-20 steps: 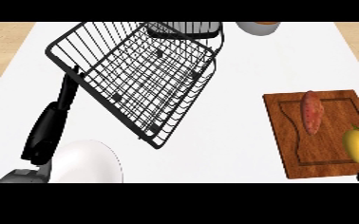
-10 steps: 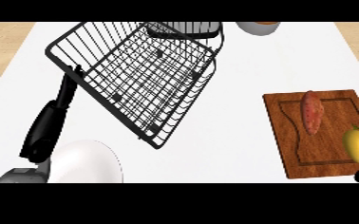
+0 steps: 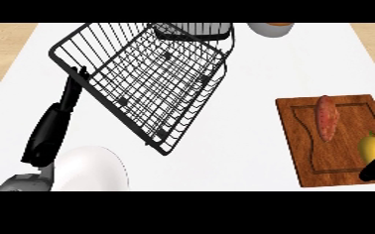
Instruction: Pick the lemon from the cutting board and place it in the tiered basket
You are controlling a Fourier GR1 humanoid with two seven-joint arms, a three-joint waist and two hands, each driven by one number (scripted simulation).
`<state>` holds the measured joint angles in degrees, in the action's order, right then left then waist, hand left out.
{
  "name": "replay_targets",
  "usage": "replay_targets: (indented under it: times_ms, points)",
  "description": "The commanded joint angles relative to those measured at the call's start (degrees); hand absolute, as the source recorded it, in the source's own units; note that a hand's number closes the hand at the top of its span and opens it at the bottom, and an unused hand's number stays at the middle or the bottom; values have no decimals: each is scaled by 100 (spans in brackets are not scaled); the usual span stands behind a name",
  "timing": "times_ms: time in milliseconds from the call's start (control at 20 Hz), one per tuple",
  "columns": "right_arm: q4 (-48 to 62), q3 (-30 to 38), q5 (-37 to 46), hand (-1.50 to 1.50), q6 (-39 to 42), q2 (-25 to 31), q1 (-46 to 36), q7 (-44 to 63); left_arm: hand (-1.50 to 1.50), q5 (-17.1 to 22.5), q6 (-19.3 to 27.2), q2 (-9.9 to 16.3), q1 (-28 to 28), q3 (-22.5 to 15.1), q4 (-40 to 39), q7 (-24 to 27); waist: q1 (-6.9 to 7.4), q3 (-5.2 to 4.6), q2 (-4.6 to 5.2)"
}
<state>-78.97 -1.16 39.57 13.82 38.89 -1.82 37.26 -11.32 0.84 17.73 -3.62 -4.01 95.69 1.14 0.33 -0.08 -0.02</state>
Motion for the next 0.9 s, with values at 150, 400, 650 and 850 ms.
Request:
replay_targets:
  times_ms: [150, 400, 650, 850]
  points:
    - [108, 194, -172, 150, -221, -382, 40, -750, 0, -320, 62, -302, 87, -260, 24, 147, -53, 9, 0]
    - [587, 133, 512, 150, -596, -257, -228, -1400, 0, -331, -51, -324, -91, -82, -188, 325, -25, 10, 8]
    - [291, 224, 804, 150, -888, -287, -313, -1506, 0, -352, -88, -404, 59, -57, -29, 284, -25, 9, 4]
    - [-2157, -704, 1380, 150, -1048, -1362, 1303, 328, 0, -226, -111, -352, 227, 54, 43, 343, -210, -7, -46]
